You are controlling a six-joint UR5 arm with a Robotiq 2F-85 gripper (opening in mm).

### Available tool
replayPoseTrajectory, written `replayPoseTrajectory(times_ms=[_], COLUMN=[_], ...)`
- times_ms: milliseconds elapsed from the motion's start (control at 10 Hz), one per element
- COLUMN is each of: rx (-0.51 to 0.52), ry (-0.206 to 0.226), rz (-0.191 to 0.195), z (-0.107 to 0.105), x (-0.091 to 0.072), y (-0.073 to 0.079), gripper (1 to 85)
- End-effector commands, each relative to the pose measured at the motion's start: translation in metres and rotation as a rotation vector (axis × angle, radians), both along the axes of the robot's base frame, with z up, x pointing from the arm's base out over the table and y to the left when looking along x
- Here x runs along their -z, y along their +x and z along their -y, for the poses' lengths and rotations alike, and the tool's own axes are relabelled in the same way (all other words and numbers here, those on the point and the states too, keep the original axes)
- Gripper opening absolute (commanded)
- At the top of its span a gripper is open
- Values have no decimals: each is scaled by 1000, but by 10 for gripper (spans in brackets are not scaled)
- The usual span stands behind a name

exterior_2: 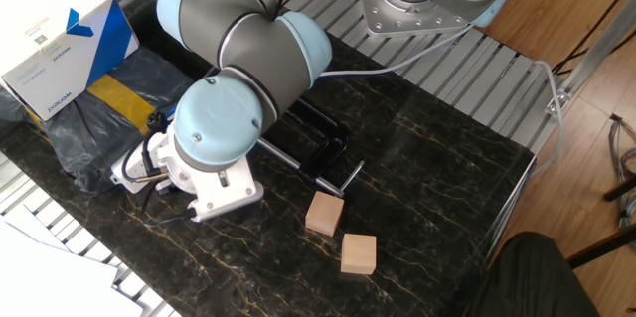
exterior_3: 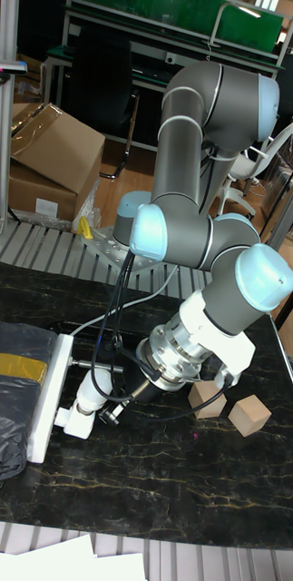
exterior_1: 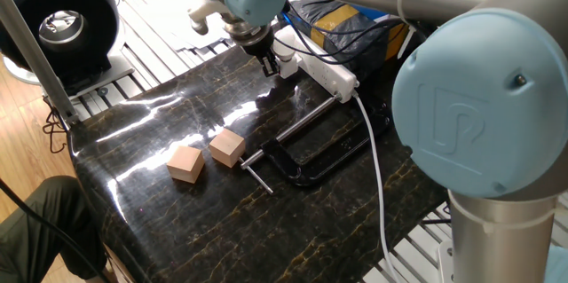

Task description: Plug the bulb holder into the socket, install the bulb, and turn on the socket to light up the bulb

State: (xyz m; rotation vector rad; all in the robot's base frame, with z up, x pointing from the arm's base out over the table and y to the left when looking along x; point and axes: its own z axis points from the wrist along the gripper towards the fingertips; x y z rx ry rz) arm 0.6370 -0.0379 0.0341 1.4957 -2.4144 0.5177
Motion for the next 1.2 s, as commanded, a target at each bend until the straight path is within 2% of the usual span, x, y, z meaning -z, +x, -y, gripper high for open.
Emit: replayPoseTrajectory(times_ms=[0, 200, 600, 700, 800, 900, 1100], rx=[0, 3, -4, 2, 12, 20, 32], ry=[-15, -31, -24, -37, -74, -91, -50], rz=[0, -7, -7, -13, -11, -3, -6], z=[6, 9, 14, 14, 14, 10, -5], x=[-2, -5, -6, -9, -16, -20, -18], y=[-1, -4, -8, -11, -12, -12, -9], gripper=[10, 10, 10, 10, 10, 10, 10])
